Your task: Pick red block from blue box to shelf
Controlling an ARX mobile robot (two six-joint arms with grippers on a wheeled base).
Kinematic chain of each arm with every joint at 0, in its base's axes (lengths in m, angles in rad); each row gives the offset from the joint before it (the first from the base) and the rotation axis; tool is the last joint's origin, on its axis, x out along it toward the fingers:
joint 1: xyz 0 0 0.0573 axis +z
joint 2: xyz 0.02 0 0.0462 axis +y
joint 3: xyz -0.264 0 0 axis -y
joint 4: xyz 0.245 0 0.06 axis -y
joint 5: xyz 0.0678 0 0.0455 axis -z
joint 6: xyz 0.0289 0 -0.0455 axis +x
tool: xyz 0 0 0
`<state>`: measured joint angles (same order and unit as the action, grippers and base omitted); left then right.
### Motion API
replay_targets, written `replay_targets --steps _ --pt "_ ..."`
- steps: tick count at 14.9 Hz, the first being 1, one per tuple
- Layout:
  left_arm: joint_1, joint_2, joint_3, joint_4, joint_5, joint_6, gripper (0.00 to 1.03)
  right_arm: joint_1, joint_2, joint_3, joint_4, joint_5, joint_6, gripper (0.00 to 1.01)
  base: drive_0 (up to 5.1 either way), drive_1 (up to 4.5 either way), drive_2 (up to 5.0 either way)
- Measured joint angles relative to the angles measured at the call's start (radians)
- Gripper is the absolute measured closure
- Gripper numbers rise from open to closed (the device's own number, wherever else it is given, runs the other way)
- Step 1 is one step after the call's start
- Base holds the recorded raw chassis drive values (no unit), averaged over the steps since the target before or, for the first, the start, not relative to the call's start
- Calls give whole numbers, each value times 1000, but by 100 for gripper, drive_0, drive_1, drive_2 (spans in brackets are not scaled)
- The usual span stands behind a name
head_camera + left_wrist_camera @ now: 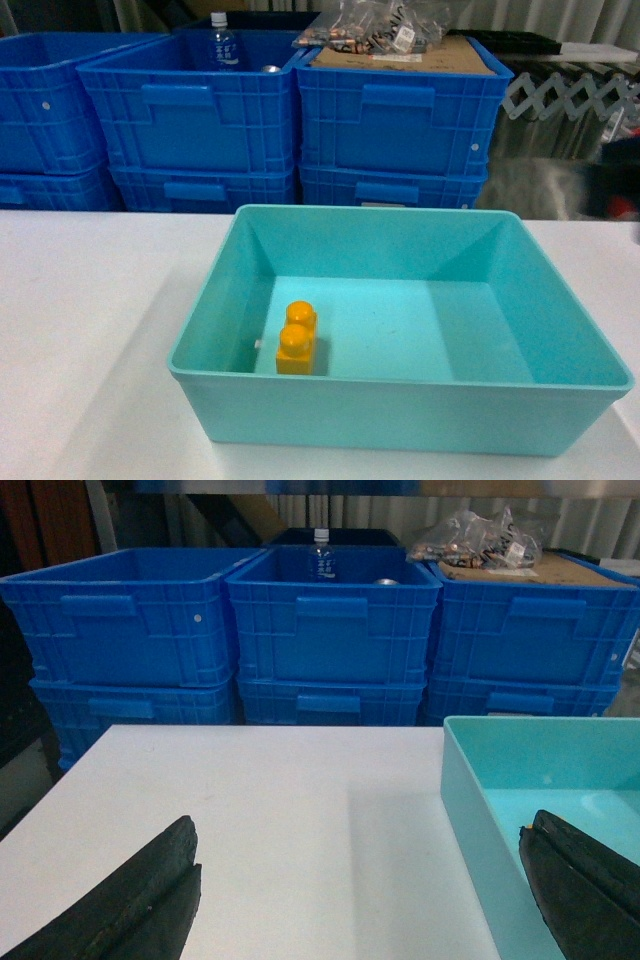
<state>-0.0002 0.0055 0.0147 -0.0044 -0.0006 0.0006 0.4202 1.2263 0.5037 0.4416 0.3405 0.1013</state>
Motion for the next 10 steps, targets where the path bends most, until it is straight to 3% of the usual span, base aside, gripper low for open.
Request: replay_targets --steps 1,2,3,6,8,10 --pt "0 0 0 0 0 0 5 16 -164 -150 15 17 -45 67 0 0 0" --pt "0 0 0 1 1 0 5 15 -180 -257 217 51 -66 68 0 0 0" --pt "0 0 0 2 1 0 5 -31 -194 -332 339 43 -77 68 0 0 0" --pt "0 0 0 -1 0 0 5 -143 -381 -402 303 -63 -95 70 0 0 0" --pt "1 0 0 -1 0 0 5 -201 -467 -440 230 -116 -95 73 0 0 0" --pt "1 0 0 -1 0 0 5 -248 -515 -483 251 -164 -95 73 0 0 0"
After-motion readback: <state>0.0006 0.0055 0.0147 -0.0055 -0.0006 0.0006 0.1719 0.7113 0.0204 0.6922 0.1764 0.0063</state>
